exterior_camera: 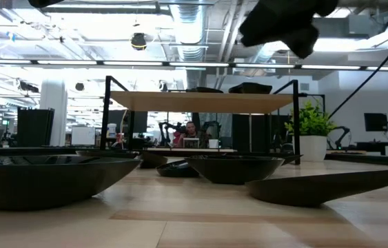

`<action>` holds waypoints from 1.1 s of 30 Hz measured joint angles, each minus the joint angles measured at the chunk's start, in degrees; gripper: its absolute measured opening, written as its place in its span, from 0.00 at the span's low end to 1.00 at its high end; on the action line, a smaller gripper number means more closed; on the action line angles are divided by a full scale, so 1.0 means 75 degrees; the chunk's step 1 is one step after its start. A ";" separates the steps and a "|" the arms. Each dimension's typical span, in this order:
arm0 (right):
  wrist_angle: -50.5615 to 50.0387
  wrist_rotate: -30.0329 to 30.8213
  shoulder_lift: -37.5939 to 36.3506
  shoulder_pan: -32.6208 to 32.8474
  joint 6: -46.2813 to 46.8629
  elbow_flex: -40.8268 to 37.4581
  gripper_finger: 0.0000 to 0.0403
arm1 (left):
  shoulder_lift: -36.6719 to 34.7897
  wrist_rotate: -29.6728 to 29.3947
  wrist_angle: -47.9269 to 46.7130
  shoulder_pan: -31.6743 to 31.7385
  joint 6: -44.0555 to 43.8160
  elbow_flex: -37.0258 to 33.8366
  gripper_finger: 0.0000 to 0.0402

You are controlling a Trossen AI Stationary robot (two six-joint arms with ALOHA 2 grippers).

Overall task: Pick & Place Mini shaped plates
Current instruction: Stack the black leaf shaped plate on the black leaf shaped plate on the shelf

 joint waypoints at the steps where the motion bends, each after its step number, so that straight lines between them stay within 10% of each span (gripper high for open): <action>1: -0.0176 0.0010 -0.0117 0.0041 0.0002 0.0000 0.19 | 0.0000 0.0000 0.0000 0.0000 -0.0001 0.0000 0.28; 25: -0.0040 -0.0937 0.1152 0.0992 -0.0667 0.0000 0.19 | 0.0227 -0.0778 0.0612 0.0004 0.0915 -0.0003 0.28; 33: 0.0159 -0.1199 0.1592 0.0901 -0.4003 0.0003 0.19 | 0.1003 -0.0723 0.1474 0.0010 0.1613 -0.0003 0.28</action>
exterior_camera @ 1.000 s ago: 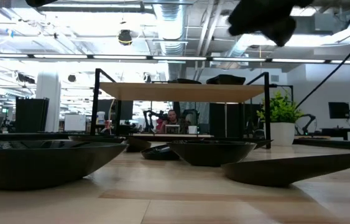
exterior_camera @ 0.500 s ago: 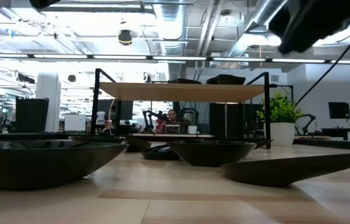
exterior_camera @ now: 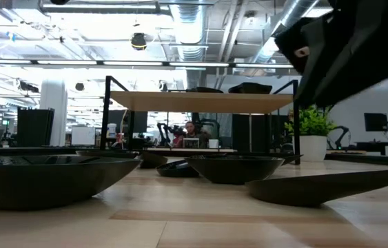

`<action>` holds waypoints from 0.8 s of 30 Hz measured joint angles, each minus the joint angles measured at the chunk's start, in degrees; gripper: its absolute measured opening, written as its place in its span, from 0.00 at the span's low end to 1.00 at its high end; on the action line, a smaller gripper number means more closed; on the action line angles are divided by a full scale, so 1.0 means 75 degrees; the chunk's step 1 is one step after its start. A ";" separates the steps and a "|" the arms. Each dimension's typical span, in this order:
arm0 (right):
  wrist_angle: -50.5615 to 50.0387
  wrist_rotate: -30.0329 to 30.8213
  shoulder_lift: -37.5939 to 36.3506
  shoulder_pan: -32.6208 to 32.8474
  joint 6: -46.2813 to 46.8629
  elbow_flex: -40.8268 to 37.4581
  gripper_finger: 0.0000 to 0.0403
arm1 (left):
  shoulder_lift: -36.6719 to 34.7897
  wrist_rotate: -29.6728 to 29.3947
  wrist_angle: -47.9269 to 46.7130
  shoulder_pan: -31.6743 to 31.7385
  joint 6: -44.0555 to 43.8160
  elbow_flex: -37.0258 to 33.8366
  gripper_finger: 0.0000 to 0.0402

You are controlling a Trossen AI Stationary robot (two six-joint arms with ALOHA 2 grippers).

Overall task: Pick & Place Mini shaped plates
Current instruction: Stack the black leaf shaped plate on the black leaf shaped plate on the shelf

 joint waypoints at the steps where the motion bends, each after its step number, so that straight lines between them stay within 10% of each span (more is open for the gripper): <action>1: 0.0028 -0.0010 0.0048 -0.0023 -0.0375 0.0000 0.19 | 0.0081 0.0000 0.0052 0.0000 -0.0003 0.0000 0.28; 24: -0.0992 0.0170 0.0889 -0.0373 -0.3800 0.0612 0.19 | 0.0256 -0.0029 0.0298 -0.0006 -0.0158 0.0000 0.28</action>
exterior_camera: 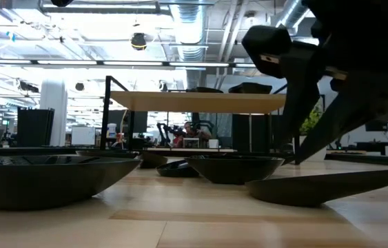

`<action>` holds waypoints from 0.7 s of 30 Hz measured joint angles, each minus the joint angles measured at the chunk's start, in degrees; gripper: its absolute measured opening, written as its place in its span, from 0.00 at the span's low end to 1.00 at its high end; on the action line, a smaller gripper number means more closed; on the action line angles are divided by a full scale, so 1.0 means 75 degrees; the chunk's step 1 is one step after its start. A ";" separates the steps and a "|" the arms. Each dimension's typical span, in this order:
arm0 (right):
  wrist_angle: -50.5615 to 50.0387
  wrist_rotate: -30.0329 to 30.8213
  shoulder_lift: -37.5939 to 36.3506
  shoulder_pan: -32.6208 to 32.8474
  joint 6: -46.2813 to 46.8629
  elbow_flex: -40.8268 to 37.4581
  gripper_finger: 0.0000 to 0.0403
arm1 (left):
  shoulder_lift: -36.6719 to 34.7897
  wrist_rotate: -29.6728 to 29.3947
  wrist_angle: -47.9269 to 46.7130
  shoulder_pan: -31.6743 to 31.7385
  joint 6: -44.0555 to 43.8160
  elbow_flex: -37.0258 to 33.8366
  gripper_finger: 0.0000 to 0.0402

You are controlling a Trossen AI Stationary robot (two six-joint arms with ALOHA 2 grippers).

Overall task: Pick & Place Mini shaped plates
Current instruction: Stack the black leaf shaped plate on the black leaf shaped plate on the shelf

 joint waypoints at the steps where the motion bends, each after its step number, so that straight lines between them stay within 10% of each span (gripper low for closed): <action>1: -0.0017 0.0058 0.0000 -0.0009 -0.0003 0.0000 0.19 | 0.0000 -0.0002 0.0000 0.0003 0.0000 0.0000 0.28; 21: 0.0093 -0.0133 0.0338 -0.0189 0.0023 -0.0003 0.19 | -0.0003 -0.0001 0.0065 0.0000 0.0000 0.0000 0.28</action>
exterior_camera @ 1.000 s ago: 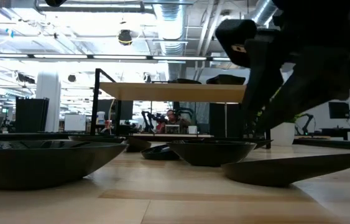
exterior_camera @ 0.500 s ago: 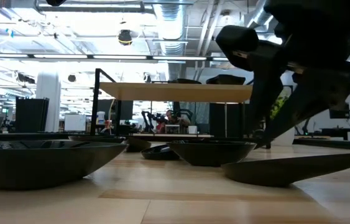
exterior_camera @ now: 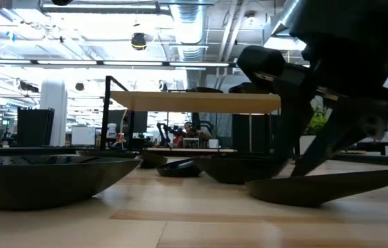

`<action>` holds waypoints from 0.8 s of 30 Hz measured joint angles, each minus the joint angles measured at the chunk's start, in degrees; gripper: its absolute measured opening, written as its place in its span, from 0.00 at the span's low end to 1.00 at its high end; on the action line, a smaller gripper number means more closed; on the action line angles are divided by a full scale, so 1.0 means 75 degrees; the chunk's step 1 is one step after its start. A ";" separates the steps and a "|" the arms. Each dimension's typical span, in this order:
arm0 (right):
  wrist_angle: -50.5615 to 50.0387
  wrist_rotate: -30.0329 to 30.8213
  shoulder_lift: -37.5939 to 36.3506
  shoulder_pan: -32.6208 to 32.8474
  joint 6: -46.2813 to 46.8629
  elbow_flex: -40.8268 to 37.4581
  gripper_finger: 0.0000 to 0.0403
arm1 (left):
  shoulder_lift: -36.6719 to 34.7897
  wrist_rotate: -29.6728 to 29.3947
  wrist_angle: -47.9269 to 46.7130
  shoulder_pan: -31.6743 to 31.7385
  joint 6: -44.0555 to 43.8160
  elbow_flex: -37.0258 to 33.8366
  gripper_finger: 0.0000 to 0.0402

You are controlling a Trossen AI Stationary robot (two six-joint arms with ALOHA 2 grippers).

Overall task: Pick & Place Mini shaped plates
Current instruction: Stack the black leaf shaped plate on the black leaf shaped plate on the shelf

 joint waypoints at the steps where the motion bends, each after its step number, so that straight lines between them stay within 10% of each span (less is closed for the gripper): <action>1: 0.0011 0.0000 0.0000 0.0000 0.0000 0.0000 0.19 | 0.0000 -0.0001 0.0002 0.0001 0.0000 0.0000 0.28; 24: 0.0093 0.0172 0.0000 0.0000 -0.0003 0.0082 0.16 | 0.0000 -0.0002 0.0016 0.0002 0.0004 0.0000 0.28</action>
